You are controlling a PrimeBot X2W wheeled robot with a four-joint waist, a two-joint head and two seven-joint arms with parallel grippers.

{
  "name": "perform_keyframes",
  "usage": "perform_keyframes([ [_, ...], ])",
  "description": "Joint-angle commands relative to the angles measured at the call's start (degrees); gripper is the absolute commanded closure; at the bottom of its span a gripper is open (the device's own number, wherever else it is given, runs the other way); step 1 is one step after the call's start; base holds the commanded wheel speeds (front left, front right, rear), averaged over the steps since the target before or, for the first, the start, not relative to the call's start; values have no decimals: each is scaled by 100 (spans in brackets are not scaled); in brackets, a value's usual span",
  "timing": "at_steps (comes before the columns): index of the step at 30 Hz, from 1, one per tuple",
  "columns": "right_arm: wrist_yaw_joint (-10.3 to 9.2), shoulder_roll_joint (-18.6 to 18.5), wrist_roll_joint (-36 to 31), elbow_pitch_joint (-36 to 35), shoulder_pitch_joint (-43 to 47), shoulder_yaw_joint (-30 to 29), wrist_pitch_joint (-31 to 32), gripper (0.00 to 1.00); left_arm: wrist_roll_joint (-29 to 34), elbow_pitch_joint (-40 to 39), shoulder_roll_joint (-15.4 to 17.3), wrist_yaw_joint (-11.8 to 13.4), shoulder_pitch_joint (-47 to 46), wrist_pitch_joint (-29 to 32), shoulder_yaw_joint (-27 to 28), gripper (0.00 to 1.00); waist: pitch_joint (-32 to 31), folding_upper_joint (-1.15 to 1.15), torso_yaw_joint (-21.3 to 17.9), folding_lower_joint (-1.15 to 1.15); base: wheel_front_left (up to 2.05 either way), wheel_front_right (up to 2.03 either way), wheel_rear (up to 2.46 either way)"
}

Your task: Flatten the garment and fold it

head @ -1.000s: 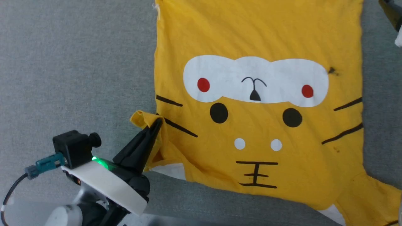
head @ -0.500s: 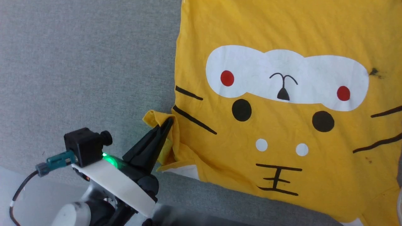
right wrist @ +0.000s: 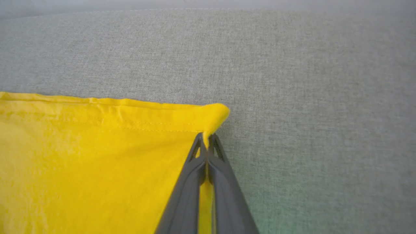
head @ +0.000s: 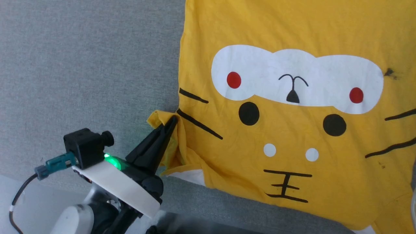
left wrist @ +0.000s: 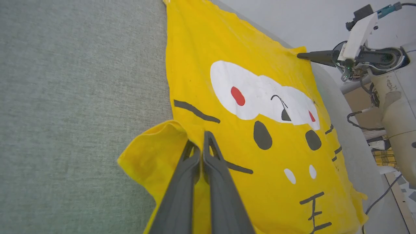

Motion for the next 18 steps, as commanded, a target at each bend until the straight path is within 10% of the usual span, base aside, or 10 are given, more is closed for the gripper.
perform_keyframes([
  [1, -5, -7, 66, -21, 32, 70, -107, 100, 20, 37, -13, -11, -101, -45, 41, 100, -91, 0, -84, 0, 0, 0, 0],
  [18, -5, -143, 1246, -890, 2434, -569, -1051, 100, 92, 295, 220, 327, 430, -65, 344, 100, -1471, 0, -892, 0, 0, 0, 0],
])
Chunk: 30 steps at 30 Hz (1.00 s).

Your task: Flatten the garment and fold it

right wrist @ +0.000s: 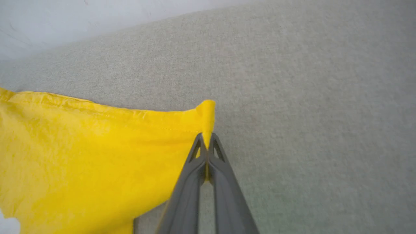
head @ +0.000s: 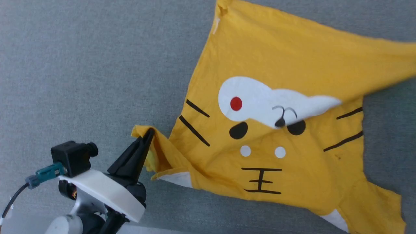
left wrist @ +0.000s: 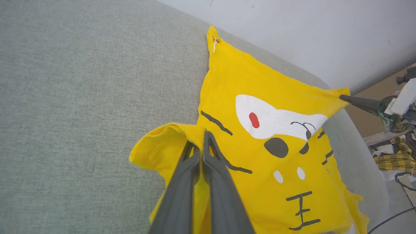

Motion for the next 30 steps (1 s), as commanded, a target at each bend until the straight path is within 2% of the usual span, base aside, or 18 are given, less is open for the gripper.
perform_keyframes([
  [1, -5, 54, 122, -135, 344, -145, -32, 100, -13, -32, 38, 51, 103, 25, 34, 100, -489, 0, -392, 1, 0, 0, 0],
  [10, -5, 776, 593, -1112, 2393, -1106, -24, 100, -112, -144, 94, 239, 642, 29, 167, 100, -966, 0, -741, 1, 0, 0, 0],
  [15, -5, 1044, 874, -1313, 3286, -1447, -53, 100, -162, -195, 101, 296, 846, 29, 196, 100, -1097, 0, -860, 1, 0, 0, 0],
  [21, -5, 1086, 1181, -813, 3952, -1283, -462, 100, -189, -252, 154, 333, 954, 90, 205, 100, -1210, 0, -954, 1, 0, 0, 0],
  [27, -5, 1088, 1289, -144, 3909, -994, -1180, 100, -151, -251, 182, 356, 980, 150, 141, 100, -1374, 0, -1029, 1, 0, 0, 0],
  [28, -5, 1088, 1242, -45, 3853, -1000, -1356, 55, -154, -253, 171, 355, 978, 156, 118, 100, -1406, 0, -1038, 1, 0, 0, 0],
  [29, -5, 1088, 1190, 25, 3798, -987, -1473, 0, -157, -253, 162, 357, 977, 162, 101, 100, -1436, 0, -1043, 1, 0, 0, 0],
  [30, -5, 1088, 1137, 55, 3754, -957, -1544, 0, -159, -253, 157, 358, 977, 172, 84, 100, -1461, 0, -1046, 1, 0, 0, 0],
])
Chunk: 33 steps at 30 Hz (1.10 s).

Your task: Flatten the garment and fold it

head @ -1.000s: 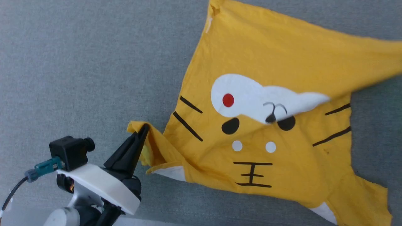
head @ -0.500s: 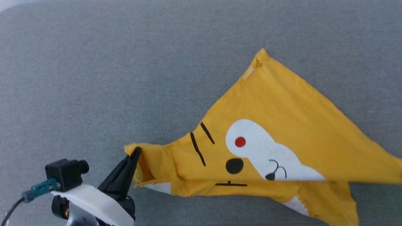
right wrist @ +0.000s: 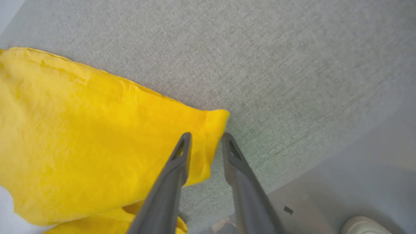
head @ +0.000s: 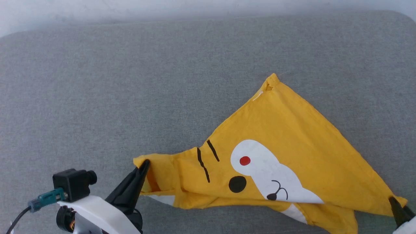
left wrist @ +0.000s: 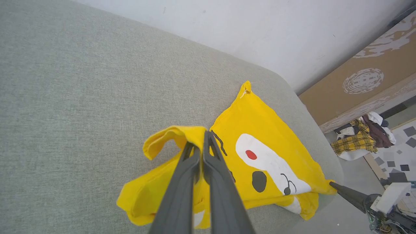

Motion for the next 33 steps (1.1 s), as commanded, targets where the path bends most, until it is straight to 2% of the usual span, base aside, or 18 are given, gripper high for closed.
perform_keyframes([
  [1, -5, -2, -59, -26, -112, 40, -37, 0, 3, -12, -3, 45, 28, 30, -12, 100, -66, 0, -29, 0, 0, 0, 0],
  [4, -5, -39, -380, -525, -211, 88, 26, 0, 19, -45, -2, 41, 17, 44, -53, 100, -81, 0, -11, 0, 0, 0, 0],
  [8, -5, -292, -588, -1490, -458, 264, 454, 0, 52, -142, -6, -4, -93, 51, -122, 100, 43, 0, 73, 0, 0, 0, 0],
  [11, -5, -528, -670, -2098, -811, 595, 891, 0, 113, -196, -7, -57, -241, 54, -195, 100, 217, 0, 166, 0, 0, 0, 0],
  [15, -5, -863, -704, -2362, -1477, 1178, 1478, 0, 186, -208, -25, -168, -501, 66, -329, 100, 502, 0, 321, 0, 0, 0, 0],
  [21, -5, -1331, -806, -1894, -2568, 2111, 2042, 0, 260, -144, -99, -337, -882, 77, -539, 100, 918, 0, 594, 0, 0, 0, 0],
  [27, -5, -1514, -794, -1066, -3477, 2747, 2456, 0, 304, -24, -225, -457, -1194, 67, -733, 100, 1239, 0, 866, 0, 0, 0, 0],
  [33, -5, -1709, -817, -426, -3996, 3179, 2561, 0, 331, 68, -320, -537, -1413, 75, -884, 100, 1507, 0, 1114, 0, 0, 0, 0],
])
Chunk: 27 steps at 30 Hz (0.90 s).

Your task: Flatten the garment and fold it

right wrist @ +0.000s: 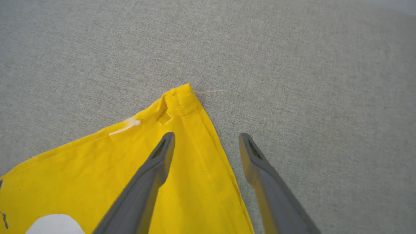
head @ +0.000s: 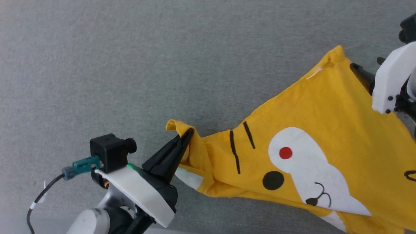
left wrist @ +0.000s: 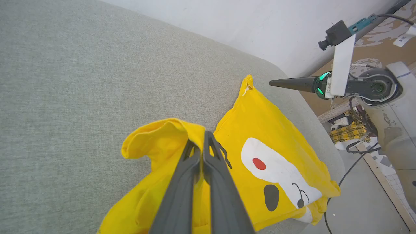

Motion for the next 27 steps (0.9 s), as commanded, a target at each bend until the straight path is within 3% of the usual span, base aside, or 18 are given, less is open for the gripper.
perform_keyframes([
  [1, -5, -44, -20, 92, -128, 27, -10, 0, 49, 21, -45, -57, -113, -6, -26, 100, 265, 0, 254, -1, 0, 0, 0],
  [5, -5, -148, -86, 371, -303, 84, -77, 0, 58, 80, -90, -95, -217, -34, -74, 100, 433, 0, 414, -1, 0, 0, 0],
  [10, -5, -246, -91, 578, -410, 233, -71, 13, 44, 152, -140, -141, -302, -86, -114, 100, 590, 0, 553, -1, 0, 0, 0],
  [11, -5, -250, -73, 615, -429, 268, -53, 21, 43, 167, -145, -148, -313, -97, -118, 100, 608, 0, 566, -1, 0, 0, 0],
  [12, -5, -253, -53, 654, -447, 305, -25, 42, 41, 183, -149, -153, -323, -107, -120, 100, 622, 0, 575, -1, 0, 0, 0],
  [13, -5, -265, -39, 686, -461, 353, 15, 64, 38, 197, -154, -157, -333, -117, -121, 100, 635, 0, 583, -1, 0, 0, 0],
  [14, -5, -288, -32, 722, -473, 402, 81, 100, 35, 208, -157, -162, -343, -125, -123, 100, 648, 0, 589, -1, 0, 0, 0],
  [20, -5, -352, 12, 757, -575, 465, 210, 100, 2, 251, -165, -159, -381, -154, -98, 100, 687, 0, 546, -1, 0, 0, 0],
  [27, -5, -301, 81, 582, -596, 482, -320, 100, -42, 274, -158, -170, -419, -299, 26, 100, 473, 0, 355, -1, 0, 0, 0],
])
